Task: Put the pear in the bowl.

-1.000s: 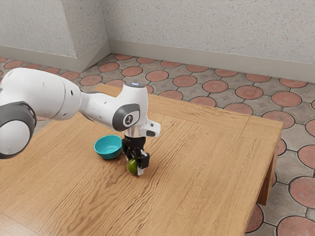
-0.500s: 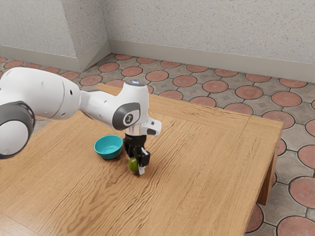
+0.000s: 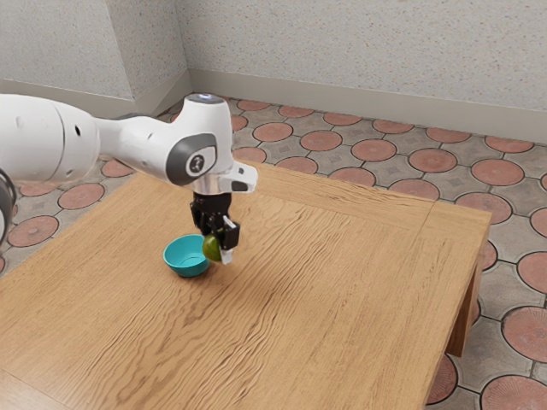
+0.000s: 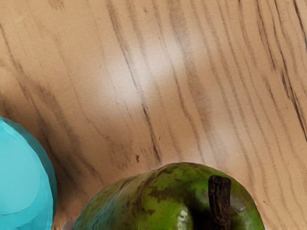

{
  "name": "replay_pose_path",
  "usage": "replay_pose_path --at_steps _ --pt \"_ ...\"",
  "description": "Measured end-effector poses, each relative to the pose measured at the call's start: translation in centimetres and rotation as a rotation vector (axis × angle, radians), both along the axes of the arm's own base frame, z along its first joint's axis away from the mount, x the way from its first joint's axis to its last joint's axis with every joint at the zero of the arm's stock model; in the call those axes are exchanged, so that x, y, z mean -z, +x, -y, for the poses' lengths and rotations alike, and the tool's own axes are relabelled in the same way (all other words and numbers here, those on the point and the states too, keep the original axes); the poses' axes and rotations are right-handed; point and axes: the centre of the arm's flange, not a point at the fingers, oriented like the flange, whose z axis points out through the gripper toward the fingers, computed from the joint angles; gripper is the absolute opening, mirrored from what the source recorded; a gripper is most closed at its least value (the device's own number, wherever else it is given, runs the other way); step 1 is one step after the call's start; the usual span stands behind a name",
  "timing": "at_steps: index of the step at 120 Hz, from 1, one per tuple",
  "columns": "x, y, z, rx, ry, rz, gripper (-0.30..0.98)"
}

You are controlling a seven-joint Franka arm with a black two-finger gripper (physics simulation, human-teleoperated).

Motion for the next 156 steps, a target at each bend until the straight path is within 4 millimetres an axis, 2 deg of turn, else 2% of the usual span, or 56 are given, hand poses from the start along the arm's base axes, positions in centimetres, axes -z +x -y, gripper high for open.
replay_pose_path --at_steps 40,52,71,98,111,123,156 --pt "0.0 0.0 -7.8 -0.080 0.029 -0.023 0.24" --pt "-0.5 0.9 -9.0 -0.081 0.036 -0.009 0.24" --pt "0.4 2.3 -10.8 -0.083 0.037 -0.013 0.24" --pt "1.9 2.7 -11.7 -0.066 0.033 -0.032 0.25" --pt "1.9 2.7 -11.6 -0.055 0.025 -0.035 0.41" --pt "1.8 2.7 -11.5 -0.046 0.018 -0.037 0.52" --pt "1.0 2.6 -11.5 -0.028 0.012 -0.032 0.64"
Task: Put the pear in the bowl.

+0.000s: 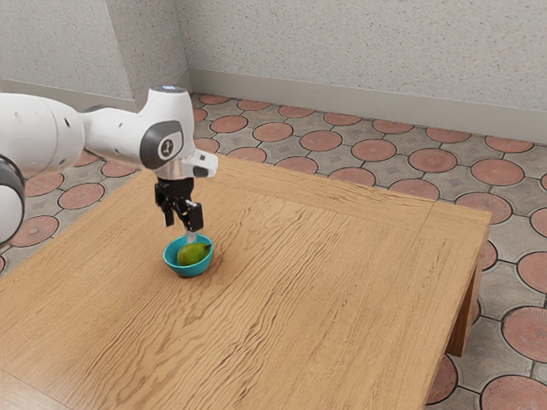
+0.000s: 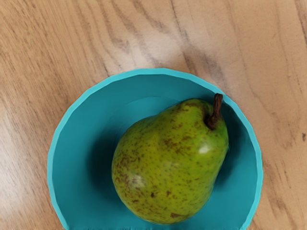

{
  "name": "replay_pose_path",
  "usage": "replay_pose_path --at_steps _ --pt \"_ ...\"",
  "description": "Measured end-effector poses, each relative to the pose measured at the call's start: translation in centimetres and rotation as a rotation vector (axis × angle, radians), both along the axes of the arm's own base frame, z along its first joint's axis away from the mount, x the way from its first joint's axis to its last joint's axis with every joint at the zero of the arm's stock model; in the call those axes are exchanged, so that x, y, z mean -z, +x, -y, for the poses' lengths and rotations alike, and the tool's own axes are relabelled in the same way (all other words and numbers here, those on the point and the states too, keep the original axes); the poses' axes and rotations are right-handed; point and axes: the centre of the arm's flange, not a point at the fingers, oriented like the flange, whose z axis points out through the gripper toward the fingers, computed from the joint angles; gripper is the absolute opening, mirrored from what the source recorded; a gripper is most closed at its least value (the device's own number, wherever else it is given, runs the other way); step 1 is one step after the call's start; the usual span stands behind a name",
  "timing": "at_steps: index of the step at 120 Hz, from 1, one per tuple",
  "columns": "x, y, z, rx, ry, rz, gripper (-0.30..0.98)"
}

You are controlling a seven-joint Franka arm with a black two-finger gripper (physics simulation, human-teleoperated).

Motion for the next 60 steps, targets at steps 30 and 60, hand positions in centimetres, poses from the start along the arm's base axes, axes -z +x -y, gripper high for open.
replay_pose_path --at_steps 30,60 --pt "-17.1 -3.5 5.4 0.041 -0.091 0.179 0.67" --pt "-28.7 -11.4 18.0 0.214 -0.132 0.211 0.68"
